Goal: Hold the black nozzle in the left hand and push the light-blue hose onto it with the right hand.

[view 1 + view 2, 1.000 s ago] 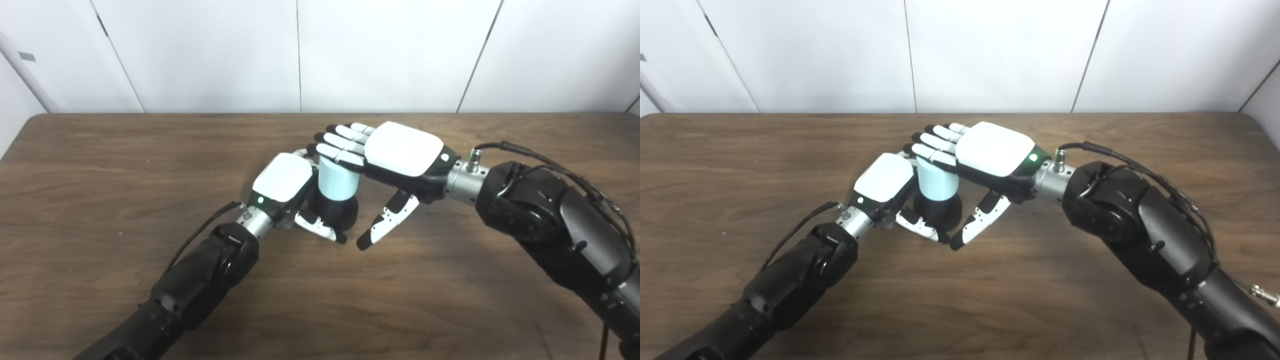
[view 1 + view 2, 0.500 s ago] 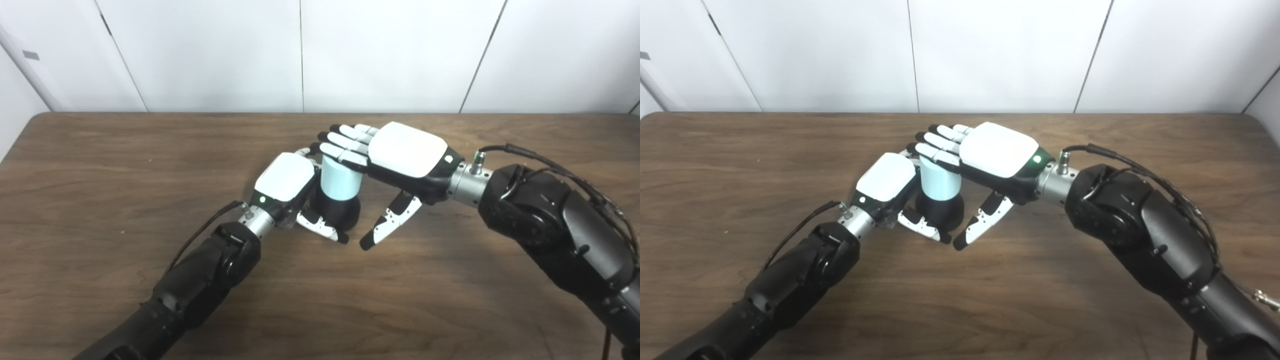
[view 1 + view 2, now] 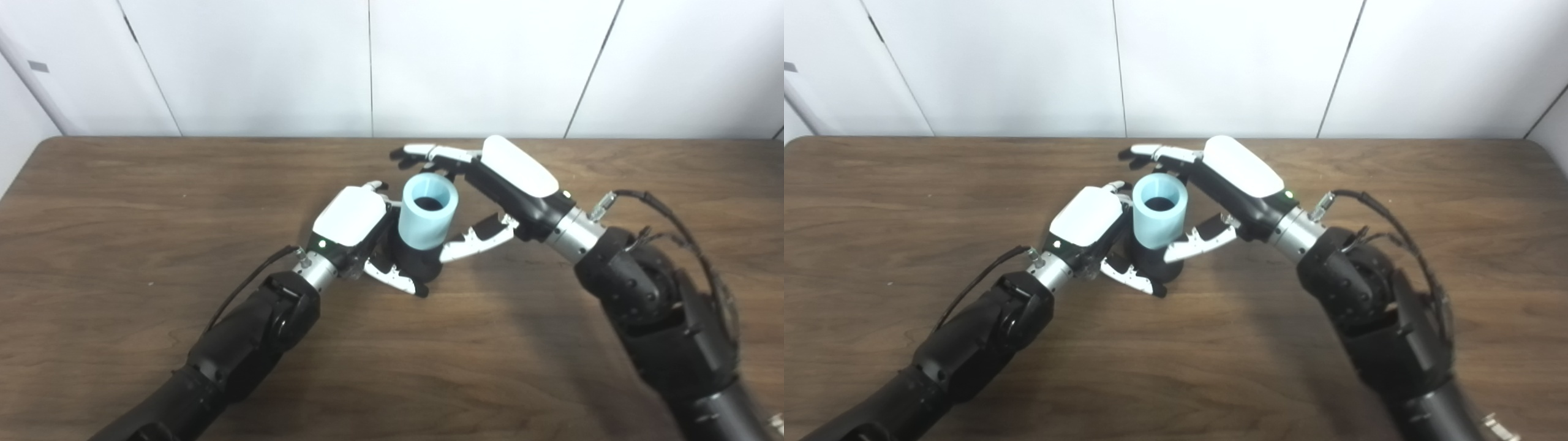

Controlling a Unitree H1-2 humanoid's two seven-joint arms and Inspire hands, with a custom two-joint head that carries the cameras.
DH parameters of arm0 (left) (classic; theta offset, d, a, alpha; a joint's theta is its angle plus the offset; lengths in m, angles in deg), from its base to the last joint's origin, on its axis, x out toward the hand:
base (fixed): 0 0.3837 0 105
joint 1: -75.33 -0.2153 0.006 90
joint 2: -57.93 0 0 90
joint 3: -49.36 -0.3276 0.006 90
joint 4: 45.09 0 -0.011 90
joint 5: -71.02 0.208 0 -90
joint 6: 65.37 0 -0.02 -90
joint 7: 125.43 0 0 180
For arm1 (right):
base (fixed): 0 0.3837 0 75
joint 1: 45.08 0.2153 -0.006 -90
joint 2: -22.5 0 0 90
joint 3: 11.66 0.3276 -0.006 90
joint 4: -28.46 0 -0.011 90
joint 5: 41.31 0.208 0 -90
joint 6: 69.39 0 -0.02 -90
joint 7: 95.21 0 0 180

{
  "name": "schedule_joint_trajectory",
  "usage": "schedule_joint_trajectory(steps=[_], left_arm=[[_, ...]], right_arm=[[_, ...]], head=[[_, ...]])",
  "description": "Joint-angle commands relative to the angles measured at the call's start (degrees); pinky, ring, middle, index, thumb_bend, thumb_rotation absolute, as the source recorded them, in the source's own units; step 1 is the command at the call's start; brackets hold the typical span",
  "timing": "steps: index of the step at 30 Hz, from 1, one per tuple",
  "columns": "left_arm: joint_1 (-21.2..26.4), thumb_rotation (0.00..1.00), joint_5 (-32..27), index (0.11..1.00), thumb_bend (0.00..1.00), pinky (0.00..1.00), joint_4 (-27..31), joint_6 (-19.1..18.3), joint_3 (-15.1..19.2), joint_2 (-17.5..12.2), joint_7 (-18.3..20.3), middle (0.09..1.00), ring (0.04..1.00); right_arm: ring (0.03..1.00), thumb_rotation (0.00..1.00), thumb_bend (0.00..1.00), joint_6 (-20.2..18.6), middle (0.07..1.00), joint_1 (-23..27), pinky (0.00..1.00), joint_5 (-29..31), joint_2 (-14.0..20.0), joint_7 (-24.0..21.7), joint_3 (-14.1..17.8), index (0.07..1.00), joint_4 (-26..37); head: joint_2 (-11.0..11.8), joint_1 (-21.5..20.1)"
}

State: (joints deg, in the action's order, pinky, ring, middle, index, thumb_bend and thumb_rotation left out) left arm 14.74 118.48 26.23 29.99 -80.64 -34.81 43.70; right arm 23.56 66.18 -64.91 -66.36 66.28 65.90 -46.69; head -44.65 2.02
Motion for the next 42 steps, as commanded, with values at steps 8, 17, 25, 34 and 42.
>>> schedule_joint_trajectory(steps=[8, 17, 25, 34, 42], left_arm=[[-4.4, 0.0, 0.9, 0.467, 0.52, 0.85, -5.7, 0.2, -5.0, 0.9, 12.3, 0.512, 0.592], [-4.5, 0.0, 0.8, 0.473, 0.52, 0.86, -5.6, -0.1, -5.0, 0.8, 12.9, 0.504, 0.599], [-4.5, 0.0, 0.7, 0.476, 0.52, 0.86, -6.2, 0.5, -4.8, 0.7, 11.8, 0.498, 0.596], [-4.5, 0.0, 0.3, 0.472, 0.52, 0.87, -6.4, 0.3, -4.4, 0.8, 11.8, 0.504, 0.605], [-4.5, 0.0, -1.0, 0.469, 0.52, 0.86, -6.1, -0.2, -2.8, 0.5, 11.5, 0.507, 0.588]], right_arm=[[0.723, 0.54, 0.54, -4.9, 0.854, 2.3, 0.55, 7.1, -7.2, 8.5, 11.4, 0.964, 0.6], [0.708, 0.72, 0.64, -7.2, 0.866, 2.2, 0.59, 10.0, -6.8, 9.6, 15.1, 0.959, -2.9], [0.59, 0.29, 0.56, -17.1, 0.718, 2.1, 0.48, 8.4, -6.3, 8.5, 14.5, 0.714, 0.3], [0.415, 0.01, 0.52, -16.7, 0.462, -2.4, 0.31, 1.3, -2.3, 8.0, 8.3, 0.529, -2.7], [0.489, 0.0, 0.53, -16.5, 0.481, -6.0, 0.38, 5.3, -5.3, 10.2, 10.2, 0.504, -6.2]], head=[[0.1, 0.1], [0.1, 0.1], [0.4, 0.2], [1.1, 0.7], [1.2, 1.2]])
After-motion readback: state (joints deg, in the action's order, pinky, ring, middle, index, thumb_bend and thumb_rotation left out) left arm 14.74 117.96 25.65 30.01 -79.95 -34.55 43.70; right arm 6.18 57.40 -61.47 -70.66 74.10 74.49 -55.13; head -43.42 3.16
